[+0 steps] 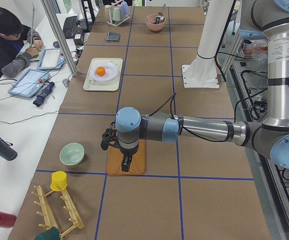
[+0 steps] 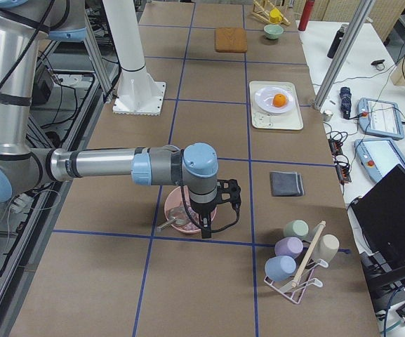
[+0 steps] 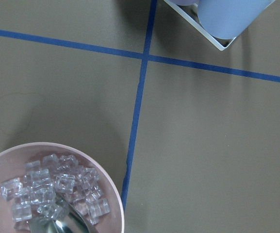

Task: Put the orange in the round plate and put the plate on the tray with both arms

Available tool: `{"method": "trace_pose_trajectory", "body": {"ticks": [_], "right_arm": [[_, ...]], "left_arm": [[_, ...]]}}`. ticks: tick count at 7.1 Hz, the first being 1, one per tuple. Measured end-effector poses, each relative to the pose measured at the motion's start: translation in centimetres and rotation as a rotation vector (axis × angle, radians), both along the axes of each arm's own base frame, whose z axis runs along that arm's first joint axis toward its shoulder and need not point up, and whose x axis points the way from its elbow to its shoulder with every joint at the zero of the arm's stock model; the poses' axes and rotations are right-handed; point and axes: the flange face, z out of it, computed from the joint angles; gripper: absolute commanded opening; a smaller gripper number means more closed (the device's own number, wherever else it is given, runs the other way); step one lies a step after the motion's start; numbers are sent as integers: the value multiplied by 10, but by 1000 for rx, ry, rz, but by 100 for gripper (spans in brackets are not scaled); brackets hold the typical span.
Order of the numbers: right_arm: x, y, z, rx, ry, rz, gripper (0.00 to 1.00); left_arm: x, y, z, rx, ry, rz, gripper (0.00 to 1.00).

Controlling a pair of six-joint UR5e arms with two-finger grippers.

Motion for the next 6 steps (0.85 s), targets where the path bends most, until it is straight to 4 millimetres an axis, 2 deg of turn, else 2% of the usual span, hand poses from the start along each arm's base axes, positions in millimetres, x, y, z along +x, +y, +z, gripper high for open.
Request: {"method": "trace_pose_trajectory", "body": {"ticks": [6], "right_arm": [[-1, 0, -1, 2, -9, -1, 100]], "left_arm": [[0, 0, 3, -6, 0, 0, 99]]}}
